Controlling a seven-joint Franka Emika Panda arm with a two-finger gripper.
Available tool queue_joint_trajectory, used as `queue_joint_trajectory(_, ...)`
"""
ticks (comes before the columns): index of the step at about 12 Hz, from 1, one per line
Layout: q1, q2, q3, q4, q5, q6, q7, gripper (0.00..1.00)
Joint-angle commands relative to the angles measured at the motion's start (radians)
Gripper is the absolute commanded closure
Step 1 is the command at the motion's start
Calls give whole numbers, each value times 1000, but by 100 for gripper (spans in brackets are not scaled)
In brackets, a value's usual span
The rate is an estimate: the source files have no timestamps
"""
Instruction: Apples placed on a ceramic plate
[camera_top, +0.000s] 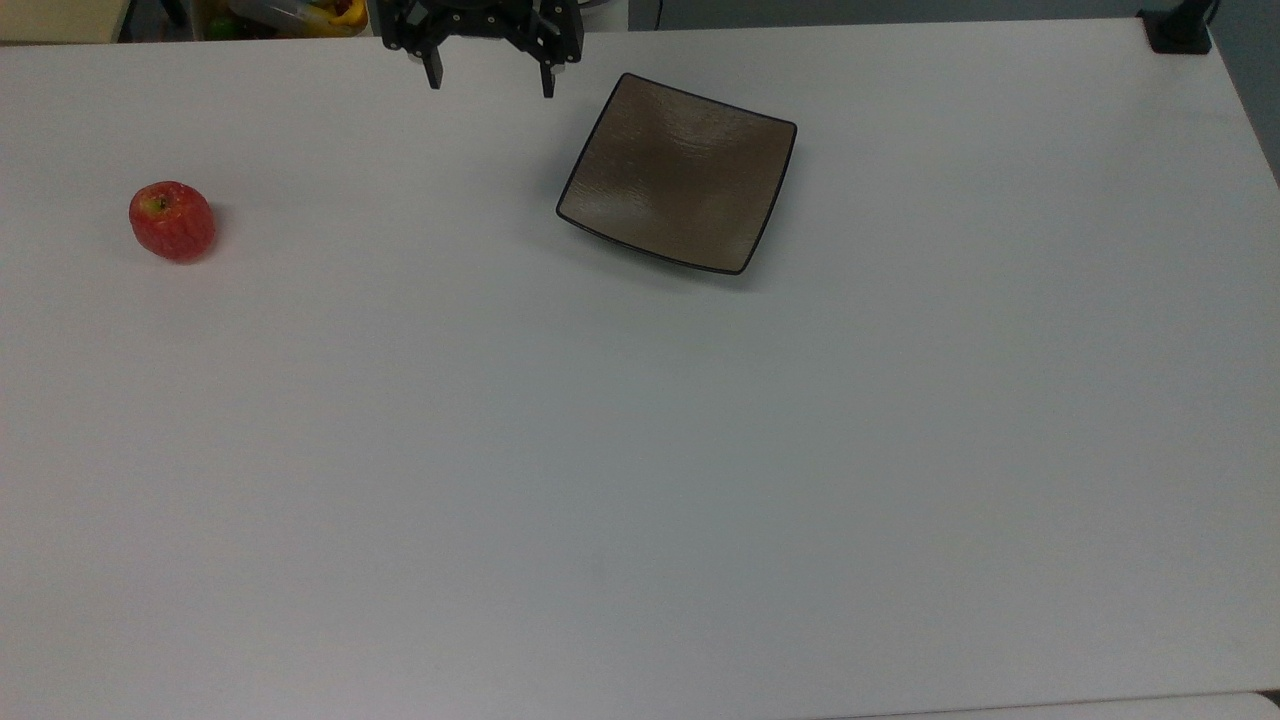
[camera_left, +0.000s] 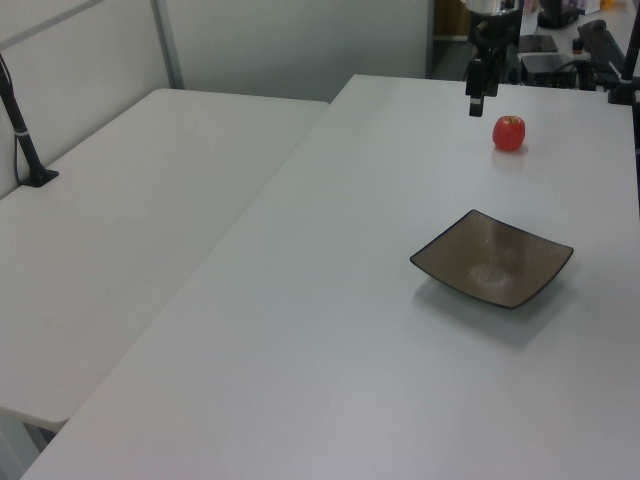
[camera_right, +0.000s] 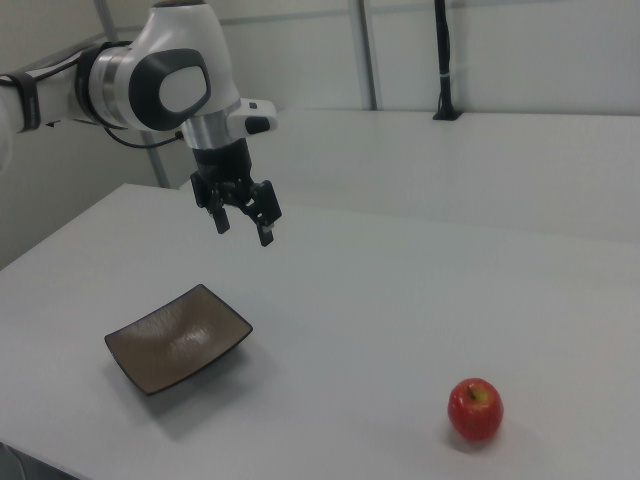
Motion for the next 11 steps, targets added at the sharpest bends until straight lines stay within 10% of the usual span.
queue_joint_trajectory(1, 9, -21, -5, -21, 6, 16, -14, 0)
queue_joint_trajectory(11, -93, -18, -14, -15, -6, 39, -15, 0)
